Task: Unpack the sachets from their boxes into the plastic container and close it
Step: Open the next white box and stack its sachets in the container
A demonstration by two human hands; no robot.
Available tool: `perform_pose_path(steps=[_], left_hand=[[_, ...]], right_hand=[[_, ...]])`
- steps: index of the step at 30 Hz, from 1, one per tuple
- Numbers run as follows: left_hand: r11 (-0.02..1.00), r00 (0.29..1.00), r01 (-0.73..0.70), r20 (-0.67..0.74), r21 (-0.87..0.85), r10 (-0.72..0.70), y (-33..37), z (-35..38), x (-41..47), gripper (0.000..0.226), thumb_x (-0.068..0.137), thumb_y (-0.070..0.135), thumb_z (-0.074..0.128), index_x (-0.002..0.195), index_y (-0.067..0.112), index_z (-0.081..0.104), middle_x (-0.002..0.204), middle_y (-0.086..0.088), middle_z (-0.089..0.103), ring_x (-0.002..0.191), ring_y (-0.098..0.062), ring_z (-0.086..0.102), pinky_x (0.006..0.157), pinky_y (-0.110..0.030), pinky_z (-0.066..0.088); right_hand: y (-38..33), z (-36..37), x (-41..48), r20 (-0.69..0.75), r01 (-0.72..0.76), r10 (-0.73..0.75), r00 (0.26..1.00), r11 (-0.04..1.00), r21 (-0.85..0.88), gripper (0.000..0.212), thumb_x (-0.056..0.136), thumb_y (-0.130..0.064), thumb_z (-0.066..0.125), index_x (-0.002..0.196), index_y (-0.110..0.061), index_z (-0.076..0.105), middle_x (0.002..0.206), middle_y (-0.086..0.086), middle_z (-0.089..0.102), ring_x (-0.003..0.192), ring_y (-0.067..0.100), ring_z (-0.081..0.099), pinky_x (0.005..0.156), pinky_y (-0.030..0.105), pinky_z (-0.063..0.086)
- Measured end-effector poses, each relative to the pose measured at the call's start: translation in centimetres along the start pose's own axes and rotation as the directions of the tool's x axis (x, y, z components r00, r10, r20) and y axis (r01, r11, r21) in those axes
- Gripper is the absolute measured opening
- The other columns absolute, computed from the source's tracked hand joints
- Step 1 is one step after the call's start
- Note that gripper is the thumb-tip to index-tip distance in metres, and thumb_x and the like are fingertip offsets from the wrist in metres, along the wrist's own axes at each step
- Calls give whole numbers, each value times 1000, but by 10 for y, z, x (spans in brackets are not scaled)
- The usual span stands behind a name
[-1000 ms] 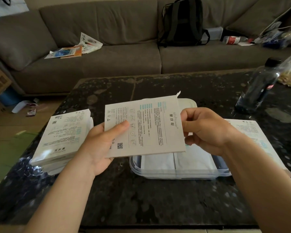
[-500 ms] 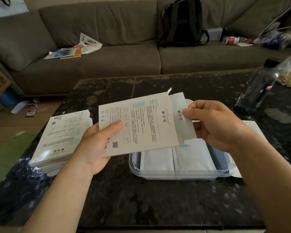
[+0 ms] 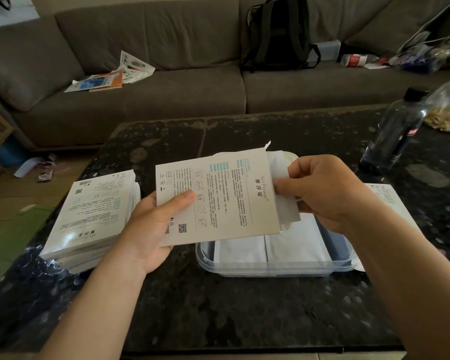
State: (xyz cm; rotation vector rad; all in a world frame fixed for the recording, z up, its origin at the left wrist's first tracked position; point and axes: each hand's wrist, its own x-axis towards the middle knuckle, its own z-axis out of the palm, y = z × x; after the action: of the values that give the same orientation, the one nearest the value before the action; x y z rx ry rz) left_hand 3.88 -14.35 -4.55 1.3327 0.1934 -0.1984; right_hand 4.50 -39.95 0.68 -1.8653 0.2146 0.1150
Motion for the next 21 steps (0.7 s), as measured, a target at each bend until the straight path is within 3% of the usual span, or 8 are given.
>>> perform_pose_path(steps=[4, 10, 16, 19, 21], left_hand=[[1000, 1000, -7, 3, -1, 7, 0, 2, -1, 48, 77, 26, 74, 125, 23, 71, 119, -6, 78, 109, -25, 76, 83, -42, 59], [998, 1000, -9, -1, -64, 9, 1, 1, 0, 45, 79, 25, 73, 124, 24, 72, 119, -6, 78, 109, -24, 76, 80, -40, 59], [983, 1000, 0, -13, -185, -2, 1, -3, 3, 40, 87, 26, 69, 127, 26, 72, 124, -6, 77, 115, -25, 74, 87, -43, 60], [964, 999, -31, -48, -264, 18, 4, -6, 5, 36, 88, 26, 68, 124, 27, 73, 124, -3, 77, 115, -22, 74, 88, -41, 58], [946, 996, -56, -84, -319, 31, 8, -6, 5, 45, 86, 28, 69, 131, 27, 69, 124, -1, 77, 112, -18, 75, 79, -34, 62]], right_hand=[[-3, 4, -2, 2, 31, -31, 1000, 999, 16, 25, 81, -24, 76, 92, -3, 67, 80, -7, 76, 71, 11, 75, 53, 23, 57], [-12, 0, -7, 5, 56, -57, 998, 991, 118, 8, 99, -21, 60, 102, -14, 62, 100, 1, 72, 93, 21, 70, 78, 41, 61], [-21, -15, -8, -87, 120, -100, 991, 959, 256, 10, 100, -27, 58, 106, -21, 63, 96, -4, 72, 87, 19, 73, 60, 35, 62], [-21, -24, -5, -149, 155, -107, 983, 919, 362, 10, 100, -25, 57, 106, -18, 62, 99, -2, 74, 89, 19, 75, 64, 38, 63], [-20, -31, -3, -194, 180, -104, 975, 883, 433, 11, 101, -22, 56, 107, -15, 62, 100, 0, 76, 90, 19, 76, 67, 39, 63]])
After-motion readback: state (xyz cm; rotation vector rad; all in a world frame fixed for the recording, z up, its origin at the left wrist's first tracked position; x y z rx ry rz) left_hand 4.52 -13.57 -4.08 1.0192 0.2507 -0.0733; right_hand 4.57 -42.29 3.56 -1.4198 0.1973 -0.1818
